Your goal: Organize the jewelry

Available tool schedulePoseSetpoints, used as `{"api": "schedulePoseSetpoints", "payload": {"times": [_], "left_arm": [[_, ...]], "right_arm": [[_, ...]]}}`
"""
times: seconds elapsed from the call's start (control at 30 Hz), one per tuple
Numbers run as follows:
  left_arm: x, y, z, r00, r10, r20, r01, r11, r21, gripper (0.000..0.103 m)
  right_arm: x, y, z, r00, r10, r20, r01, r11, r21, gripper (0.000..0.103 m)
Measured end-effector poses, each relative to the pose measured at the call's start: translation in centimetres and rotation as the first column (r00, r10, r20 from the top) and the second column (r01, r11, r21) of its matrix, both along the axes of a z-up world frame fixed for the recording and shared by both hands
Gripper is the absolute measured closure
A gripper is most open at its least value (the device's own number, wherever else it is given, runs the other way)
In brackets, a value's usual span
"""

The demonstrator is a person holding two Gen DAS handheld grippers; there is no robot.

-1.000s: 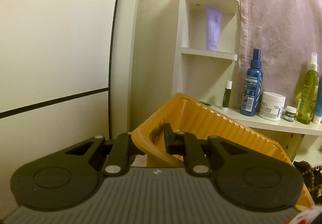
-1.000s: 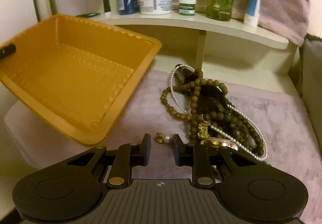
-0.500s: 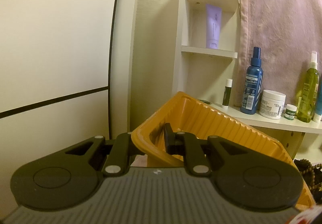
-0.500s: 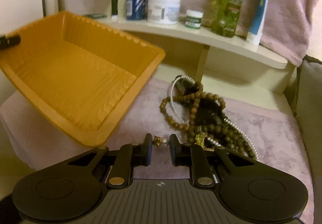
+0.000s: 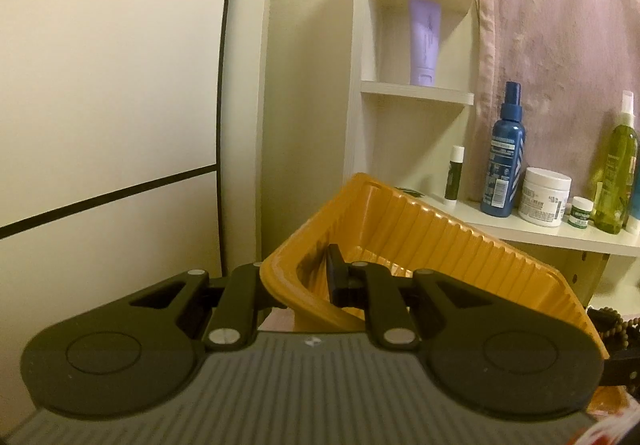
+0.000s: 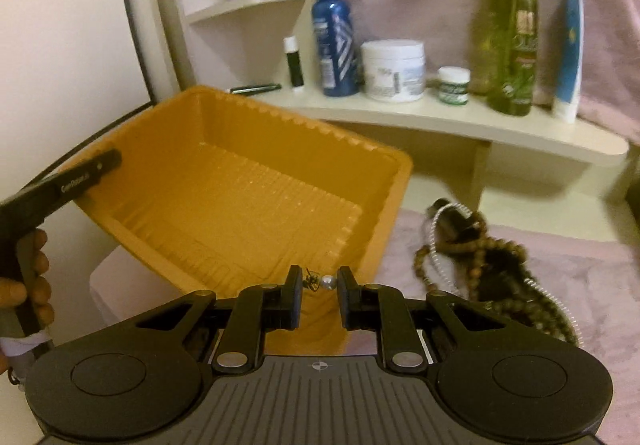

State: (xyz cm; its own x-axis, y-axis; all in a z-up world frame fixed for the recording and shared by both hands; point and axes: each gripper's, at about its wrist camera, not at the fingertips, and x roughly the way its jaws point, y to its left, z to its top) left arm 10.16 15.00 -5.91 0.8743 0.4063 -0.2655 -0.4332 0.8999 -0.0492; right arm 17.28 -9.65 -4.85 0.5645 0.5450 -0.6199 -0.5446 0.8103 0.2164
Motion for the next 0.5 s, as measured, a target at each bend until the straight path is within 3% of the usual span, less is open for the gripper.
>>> {"api": "schedulePoseSetpoints", "payload": {"times": [0.27,0.5], "left_arm": [[0.0,-0.1,0.2,1.000,-0.004,-0.021,0.004,1.000,0.010,0.089],[0.2,-0.1,0.3,0.999,-0.003,-0.032,0.003,1.000,0.014,0.088]], "right_arm": [[-0.5,1.0,-0.3,1.000,0.025,0.005,-0.025,0.999,-0.026,0.083],[-2.1,-3.3,0.3,0.997,-0.066,-0.027,0.067,0.997,0.046,0.081]]}}
